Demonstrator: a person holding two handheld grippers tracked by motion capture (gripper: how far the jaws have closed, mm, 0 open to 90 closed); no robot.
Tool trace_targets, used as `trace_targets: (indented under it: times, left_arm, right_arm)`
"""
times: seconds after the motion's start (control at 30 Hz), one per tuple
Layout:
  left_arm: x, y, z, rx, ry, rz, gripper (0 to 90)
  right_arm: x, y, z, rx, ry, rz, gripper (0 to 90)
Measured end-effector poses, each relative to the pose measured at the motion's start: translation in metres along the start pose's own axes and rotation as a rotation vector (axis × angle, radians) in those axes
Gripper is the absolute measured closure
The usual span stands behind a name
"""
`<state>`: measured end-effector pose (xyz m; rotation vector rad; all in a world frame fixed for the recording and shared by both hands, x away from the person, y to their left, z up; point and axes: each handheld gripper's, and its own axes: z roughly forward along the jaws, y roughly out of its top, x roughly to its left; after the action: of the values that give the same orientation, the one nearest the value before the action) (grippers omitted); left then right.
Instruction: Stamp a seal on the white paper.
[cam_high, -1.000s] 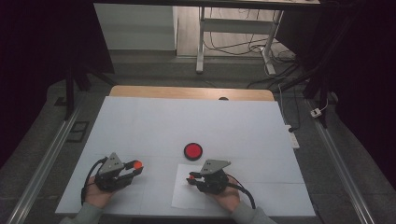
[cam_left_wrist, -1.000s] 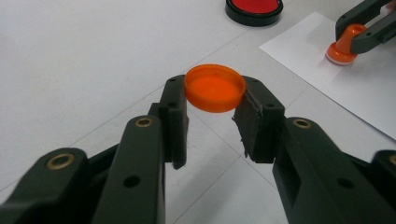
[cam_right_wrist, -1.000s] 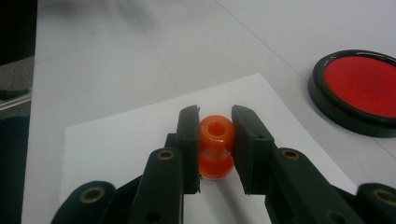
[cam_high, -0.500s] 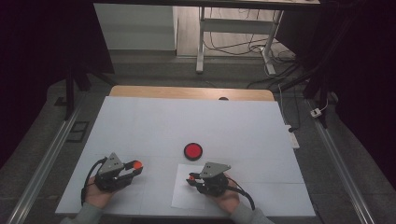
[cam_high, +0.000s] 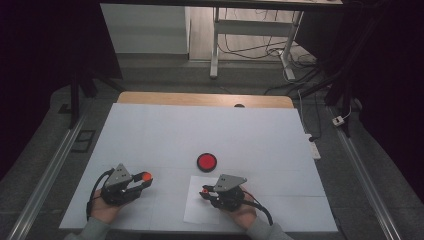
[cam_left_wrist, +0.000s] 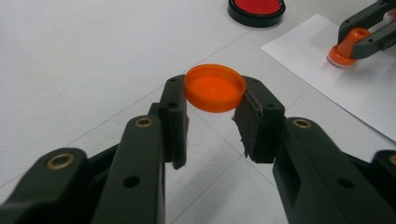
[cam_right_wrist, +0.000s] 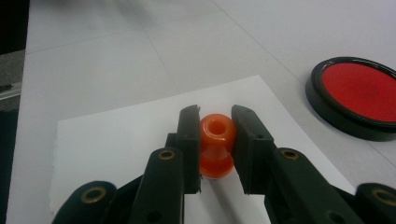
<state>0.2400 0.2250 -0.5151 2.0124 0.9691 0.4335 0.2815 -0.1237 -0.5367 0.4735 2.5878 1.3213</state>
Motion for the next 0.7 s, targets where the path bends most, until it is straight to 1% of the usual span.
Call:
trace_targets:
  times: [0.17,0.23,0.7]
  left_arm:
    - [0.0,0.0,-0.0002,-0.001,0.001,0.0,64.2]
    - [-0.0001,0.0,-0.0004,-0.002,0.001,-0.001,64.2]
    - [0.0001,0.0001,-0.0001,0.0,0.001,0.001,64.2]
  right_arm:
    - [0.0,0.0,-0.0001,0.002,-0.003,-0.001,73.3]
    - [-0.0005,-0.0002,0.0002,-0.002,0.004,0.005,73.2]
    - [-0.0001,0.0,0.0,0.003,-0.003,0.0,73.1]
